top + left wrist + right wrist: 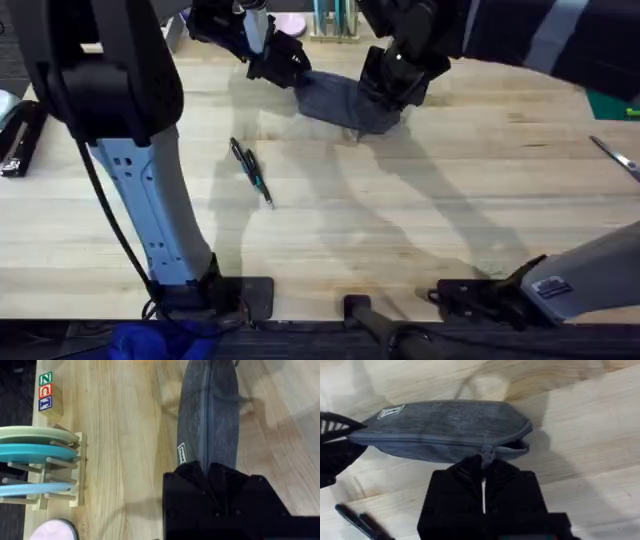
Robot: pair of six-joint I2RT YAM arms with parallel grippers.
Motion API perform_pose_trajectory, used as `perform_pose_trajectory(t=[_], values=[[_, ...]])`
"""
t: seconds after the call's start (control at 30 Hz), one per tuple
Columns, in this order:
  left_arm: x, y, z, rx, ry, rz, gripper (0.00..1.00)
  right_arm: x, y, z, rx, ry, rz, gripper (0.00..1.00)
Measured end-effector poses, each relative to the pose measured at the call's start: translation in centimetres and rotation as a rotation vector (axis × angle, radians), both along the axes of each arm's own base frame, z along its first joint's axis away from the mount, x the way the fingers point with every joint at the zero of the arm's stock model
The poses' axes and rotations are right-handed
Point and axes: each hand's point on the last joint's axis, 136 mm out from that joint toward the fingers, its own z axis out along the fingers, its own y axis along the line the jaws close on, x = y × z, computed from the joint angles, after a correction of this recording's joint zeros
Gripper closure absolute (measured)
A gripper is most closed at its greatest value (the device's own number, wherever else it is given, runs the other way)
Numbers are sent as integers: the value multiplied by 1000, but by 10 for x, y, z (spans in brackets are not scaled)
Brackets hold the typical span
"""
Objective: Unzip the bag, pick up the pens from the table one at a time and place them inside, then zip the bag closed.
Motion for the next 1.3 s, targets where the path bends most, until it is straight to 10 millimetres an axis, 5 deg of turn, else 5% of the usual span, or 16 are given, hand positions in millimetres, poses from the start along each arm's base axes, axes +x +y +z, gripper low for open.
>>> perform_pose_trajectory(t=[0.67, 1.3], values=[[1, 0, 0, 0, -5, 0, 959, 13, 14, 8, 45, -54, 53, 970], [2, 1, 0, 3, -7, 2, 959, 23, 48, 17, 144, -125, 117, 970]])
